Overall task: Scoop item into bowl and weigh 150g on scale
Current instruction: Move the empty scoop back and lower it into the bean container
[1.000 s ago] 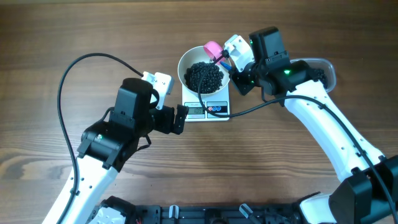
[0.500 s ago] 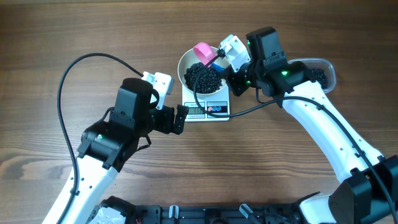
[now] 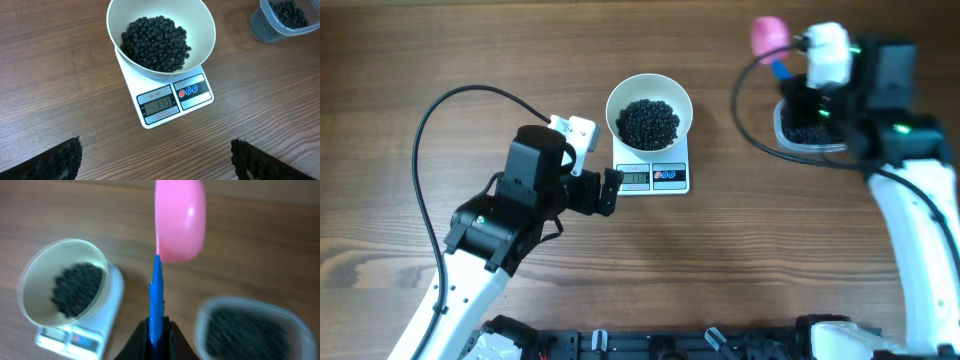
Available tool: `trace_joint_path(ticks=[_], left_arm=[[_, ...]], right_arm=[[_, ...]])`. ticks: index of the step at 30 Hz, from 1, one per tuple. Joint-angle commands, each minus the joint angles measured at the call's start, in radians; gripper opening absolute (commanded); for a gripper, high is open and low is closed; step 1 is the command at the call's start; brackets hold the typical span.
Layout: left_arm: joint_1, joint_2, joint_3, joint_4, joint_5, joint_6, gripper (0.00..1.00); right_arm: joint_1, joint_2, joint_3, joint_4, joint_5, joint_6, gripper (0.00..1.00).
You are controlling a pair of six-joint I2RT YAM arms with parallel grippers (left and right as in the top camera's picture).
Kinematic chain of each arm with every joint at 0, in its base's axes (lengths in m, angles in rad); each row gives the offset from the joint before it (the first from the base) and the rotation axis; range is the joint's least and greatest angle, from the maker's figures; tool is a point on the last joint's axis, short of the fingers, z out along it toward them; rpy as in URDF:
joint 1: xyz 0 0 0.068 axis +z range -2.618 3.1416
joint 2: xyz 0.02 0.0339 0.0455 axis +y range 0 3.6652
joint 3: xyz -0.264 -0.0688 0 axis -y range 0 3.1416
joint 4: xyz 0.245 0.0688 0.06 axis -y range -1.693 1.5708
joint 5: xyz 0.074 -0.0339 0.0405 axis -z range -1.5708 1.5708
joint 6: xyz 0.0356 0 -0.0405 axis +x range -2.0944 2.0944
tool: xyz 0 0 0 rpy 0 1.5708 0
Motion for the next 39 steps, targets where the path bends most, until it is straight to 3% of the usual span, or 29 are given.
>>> trace_joint_path(ticks=[1, 4, 9, 24, 33, 39], left_arm=[[-0.003, 0.002, 0.005, -0.001, -0.01, -0.006, 1.0], [-0.003, 0.002, 0.005, -0.001, -0.01, -0.006, 1.0], [-0.003, 0.002, 0.005, -0.001, -0.01, -0.006, 1.0], [-0.003, 0.002, 0.005, -0.001, -0.01, -0.006, 1.0], [-0.003, 0.002, 0.005, -0.001, -0.01, -0.006, 1.0], [-0.003, 0.002, 0.005, -0.001, -0.01, -0.006, 1.0]], right_arm=[[-0.101, -0.037, 0.005, -0.105, 0.134, -0.122, 0.04], [-0.148, -0.024, 0.005, -0.223, 0.206, -0.203, 0.04], [-0.15, 0.047, 0.005, -0.268, 0.355, -0.237, 0.04], [-0.15, 0.291, 0.005, -0.268, 0.347, -0.26, 0.04], [-0.15, 0.301, 0.005, -0.246, 0.141, -0.261, 0.04], [-0.15, 0.288, 0.005, -0.229, 0.352, -0.222, 0.04]])
